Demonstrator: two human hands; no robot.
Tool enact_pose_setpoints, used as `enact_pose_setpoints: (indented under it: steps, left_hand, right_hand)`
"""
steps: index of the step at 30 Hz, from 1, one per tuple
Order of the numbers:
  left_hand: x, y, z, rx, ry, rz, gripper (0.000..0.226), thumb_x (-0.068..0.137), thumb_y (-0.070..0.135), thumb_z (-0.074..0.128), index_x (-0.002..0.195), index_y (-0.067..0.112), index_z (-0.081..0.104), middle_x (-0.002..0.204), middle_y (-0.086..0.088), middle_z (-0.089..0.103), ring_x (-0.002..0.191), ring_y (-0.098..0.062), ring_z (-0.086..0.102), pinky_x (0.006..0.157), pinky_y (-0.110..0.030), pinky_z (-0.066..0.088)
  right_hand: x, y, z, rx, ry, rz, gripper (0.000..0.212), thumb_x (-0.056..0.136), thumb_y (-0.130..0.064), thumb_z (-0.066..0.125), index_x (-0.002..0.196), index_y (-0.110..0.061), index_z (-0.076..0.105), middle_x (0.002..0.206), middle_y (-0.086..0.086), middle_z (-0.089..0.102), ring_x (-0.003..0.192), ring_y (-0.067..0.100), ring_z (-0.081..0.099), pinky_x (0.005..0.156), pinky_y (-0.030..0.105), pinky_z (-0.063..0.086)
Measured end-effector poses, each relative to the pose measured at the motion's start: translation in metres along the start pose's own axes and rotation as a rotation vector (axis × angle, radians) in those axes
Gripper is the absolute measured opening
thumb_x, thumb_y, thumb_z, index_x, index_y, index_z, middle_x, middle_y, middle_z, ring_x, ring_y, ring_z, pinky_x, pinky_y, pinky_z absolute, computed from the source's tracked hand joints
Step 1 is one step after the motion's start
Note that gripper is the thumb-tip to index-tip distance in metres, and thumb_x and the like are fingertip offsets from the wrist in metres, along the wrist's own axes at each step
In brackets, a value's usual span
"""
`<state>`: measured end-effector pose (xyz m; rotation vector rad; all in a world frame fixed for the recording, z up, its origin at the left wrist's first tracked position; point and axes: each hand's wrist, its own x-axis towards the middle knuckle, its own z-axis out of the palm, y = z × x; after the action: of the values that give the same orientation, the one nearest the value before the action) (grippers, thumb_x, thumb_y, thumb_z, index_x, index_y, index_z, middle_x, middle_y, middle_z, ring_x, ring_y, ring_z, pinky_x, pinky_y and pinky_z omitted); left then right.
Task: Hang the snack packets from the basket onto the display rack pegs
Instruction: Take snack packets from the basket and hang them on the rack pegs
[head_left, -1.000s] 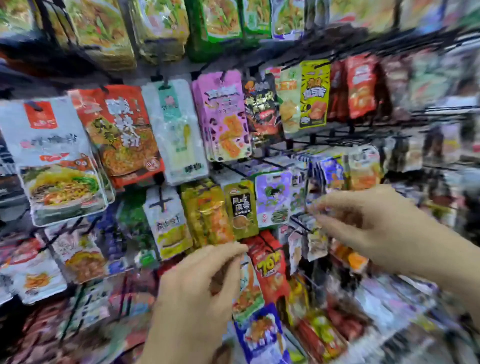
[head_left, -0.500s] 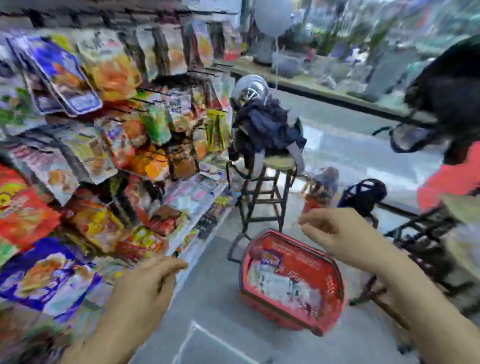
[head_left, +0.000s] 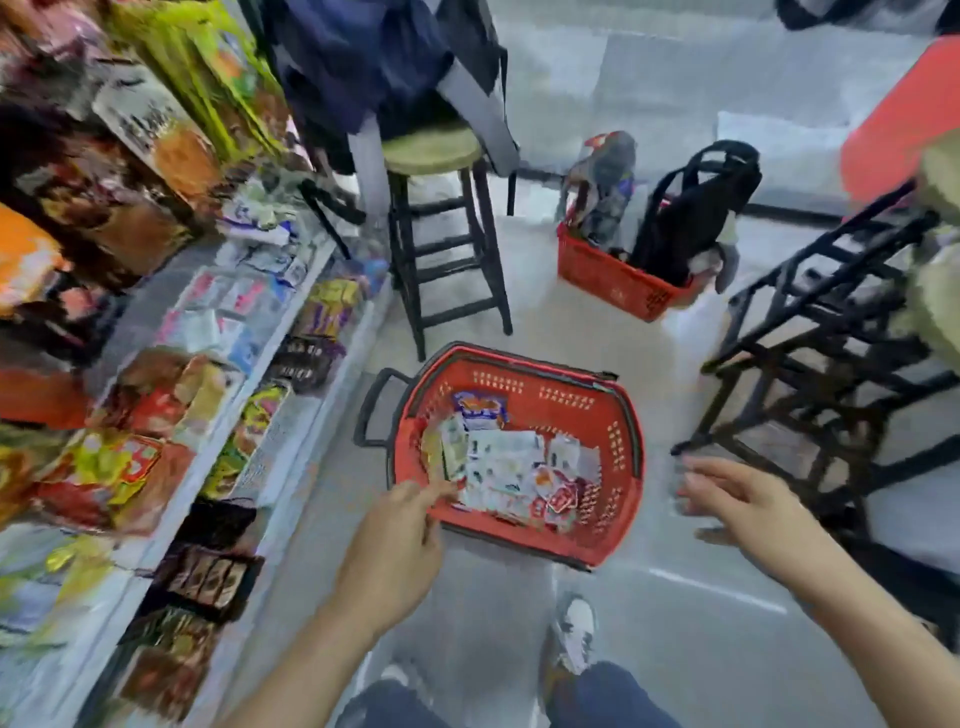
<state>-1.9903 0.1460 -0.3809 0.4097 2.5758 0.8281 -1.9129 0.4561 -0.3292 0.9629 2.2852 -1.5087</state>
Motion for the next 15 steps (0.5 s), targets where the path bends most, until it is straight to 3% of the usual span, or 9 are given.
enact_pose_setpoints:
  steps: [3, 7, 10, 12, 13, 15]
  left_hand:
    - [0.071, -0.04, 0.065, 0.004, -0.082, -0.049, 0.042, 0.081, 0.0, 0.06, 0.117, 0.022, 0.066, 0.114, 0.0, 0.062, 0.108, -0.019, 0.06, 0.095, -0.032, 0.046]
    - [0.181, -0.113, 0.173, 0.05, -0.18, -0.045, 0.032, 0.085, 0.005, 0.061, 0.113, 0.02, 0.067, 0.103, -0.002, 0.064, 0.1, -0.023, 0.062, 0.087, -0.032, 0.047]
    - [0.255, -0.168, 0.245, 0.209, -0.242, 0.031, 0.032, 0.088, 0.014, 0.059, 0.119, 0.022, 0.063, 0.119, -0.004, 0.062, 0.112, -0.023, 0.056, 0.092, -0.035, 0.046]
    - [0.297, -0.195, 0.282, 0.319, -0.315, 0.072, 0.032, 0.091, 0.018, 0.057, 0.122, 0.022, 0.06, 0.124, -0.003, 0.06, 0.114, -0.022, 0.055, 0.09, -0.03, 0.044]
    - [0.315, -0.204, 0.297, 0.363, -0.387, 0.08, 0.031, 0.091, 0.02, 0.057, 0.122, 0.023, 0.06, 0.124, -0.001, 0.061, 0.111, -0.02, 0.057, 0.085, -0.027, 0.043]
    - [0.342, -0.217, 0.324, 0.439, -0.534, 0.096, 0.028, 0.091, 0.025, 0.06, 0.119, 0.023, 0.061, 0.114, 0.002, 0.065, 0.096, -0.017, 0.062, 0.076, -0.024, 0.043]
  right_hand:
    - [0.082, 0.053, 0.046, 0.162, -0.061, 0.167, 0.024, 0.1, -0.023, 0.05, 0.117, -0.013, 0.064, 0.106, 0.008, 0.07, 0.095, 0.022, 0.065, 0.083, 0.04, 0.052]
    - [0.207, 0.134, 0.125, 0.357, -0.089, 0.331, 0.026, 0.099, -0.032, 0.052, 0.12, -0.018, 0.06, 0.104, 0.003, 0.067, 0.086, 0.016, 0.063, 0.074, 0.034, 0.049]
    - [0.296, 0.198, 0.182, 0.278, -0.132, 0.349, 0.033, 0.098, -0.039, 0.05, 0.124, -0.02, 0.057, 0.113, 0.002, 0.062, 0.101, 0.018, 0.063, 0.086, 0.038, 0.05]
    - [0.343, 0.234, 0.211, 0.149, -0.176, 0.34, 0.033, 0.099, -0.041, 0.046, 0.121, -0.018, 0.054, 0.116, 0.002, 0.059, 0.102, 0.018, 0.059, 0.092, 0.04, 0.047]
    - [0.361, 0.25, 0.223, 0.069, -0.183, 0.349, 0.031, 0.1, -0.041, 0.043, 0.12, -0.019, 0.052, 0.123, 0.005, 0.057, 0.106, 0.02, 0.056, 0.092, 0.039, 0.044]
    - [0.394, 0.279, 0.243, -0.115, -0.221, 0.373, 0.047, 0.102, -0.046, 0.034, 0.137, -0.016, 0.046, 0.146, 0.013, 0.045, 0.128, 0.03, 0.047, 0.098, 0.039, 0.039]
